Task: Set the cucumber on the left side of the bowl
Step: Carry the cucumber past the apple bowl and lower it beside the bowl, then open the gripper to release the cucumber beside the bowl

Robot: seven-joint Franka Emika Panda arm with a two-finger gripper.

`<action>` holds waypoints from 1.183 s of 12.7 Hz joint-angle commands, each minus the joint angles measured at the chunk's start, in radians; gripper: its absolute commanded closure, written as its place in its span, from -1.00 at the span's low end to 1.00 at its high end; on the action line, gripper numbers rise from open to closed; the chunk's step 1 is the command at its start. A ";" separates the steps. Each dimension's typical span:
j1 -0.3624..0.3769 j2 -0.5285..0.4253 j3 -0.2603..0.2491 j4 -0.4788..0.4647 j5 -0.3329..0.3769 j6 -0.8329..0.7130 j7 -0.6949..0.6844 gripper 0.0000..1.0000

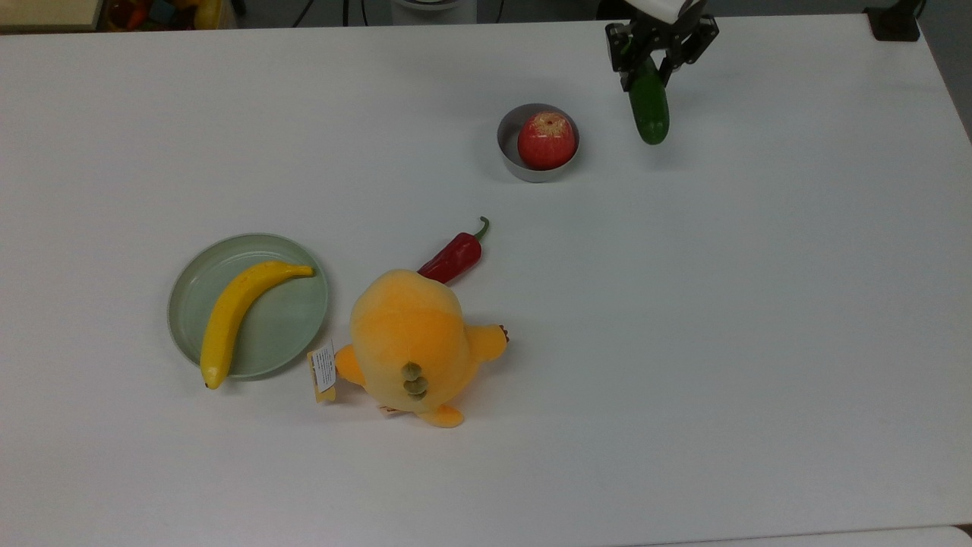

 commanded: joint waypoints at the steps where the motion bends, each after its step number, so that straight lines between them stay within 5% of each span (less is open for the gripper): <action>1: 0.020 0.092 -0.011 -0.004 -0.025 0.071 0.034 0.39; 6: 0.023 0.187 -0.011 0.006 -0.165 0.117 0.149 0.37; 8: 0.018 0.190 -0.011 0.006 -0.165 0.141 0.149 0.02; 9: 0.017 0.189 -0.011 0.016 -0.165 0.139 0.150 -0.62; 10: 0.017 0.189 -0.011 0.026 -0.165 0.134 0.150 -0.85; 11: 0.015 0.187 -0.011 0.027 -0.165 0.133 0.156 -1.00; 15: 0.014 0.168 -0.011 0.052 -0.162 0.099 0.163 -1.00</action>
